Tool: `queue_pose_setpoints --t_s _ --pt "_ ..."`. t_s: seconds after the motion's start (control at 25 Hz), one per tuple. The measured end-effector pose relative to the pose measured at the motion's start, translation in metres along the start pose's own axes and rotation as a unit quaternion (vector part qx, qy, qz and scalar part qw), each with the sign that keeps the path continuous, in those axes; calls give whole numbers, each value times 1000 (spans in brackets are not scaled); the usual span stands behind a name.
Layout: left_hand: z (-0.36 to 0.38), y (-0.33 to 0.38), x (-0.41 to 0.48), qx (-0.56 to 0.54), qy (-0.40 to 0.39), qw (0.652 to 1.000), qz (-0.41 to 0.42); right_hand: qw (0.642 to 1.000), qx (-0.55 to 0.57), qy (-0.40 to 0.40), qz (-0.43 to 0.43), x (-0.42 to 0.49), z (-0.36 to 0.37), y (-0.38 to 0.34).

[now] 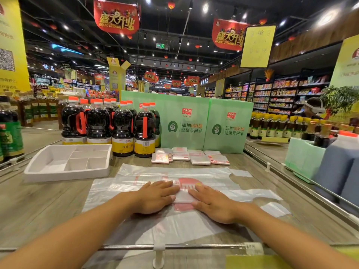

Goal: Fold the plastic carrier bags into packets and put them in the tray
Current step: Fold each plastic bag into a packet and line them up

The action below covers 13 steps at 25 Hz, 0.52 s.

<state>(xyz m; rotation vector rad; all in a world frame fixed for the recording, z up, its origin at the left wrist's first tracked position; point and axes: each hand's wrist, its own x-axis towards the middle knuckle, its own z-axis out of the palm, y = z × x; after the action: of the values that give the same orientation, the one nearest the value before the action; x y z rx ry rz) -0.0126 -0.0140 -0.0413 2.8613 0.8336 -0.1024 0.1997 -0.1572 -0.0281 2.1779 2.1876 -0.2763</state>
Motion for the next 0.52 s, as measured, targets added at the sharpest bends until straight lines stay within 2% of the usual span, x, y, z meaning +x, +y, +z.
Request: queue_pose_setpoints --t_s 0.24,0.52 --pt "-2 0 -13 8 -25 1000 -10 998 -7 -50 39 -10 0 8" --pt "-13 -9 -22 31 -93 994 -43 991 -17 -108 76 -32 -12 31"
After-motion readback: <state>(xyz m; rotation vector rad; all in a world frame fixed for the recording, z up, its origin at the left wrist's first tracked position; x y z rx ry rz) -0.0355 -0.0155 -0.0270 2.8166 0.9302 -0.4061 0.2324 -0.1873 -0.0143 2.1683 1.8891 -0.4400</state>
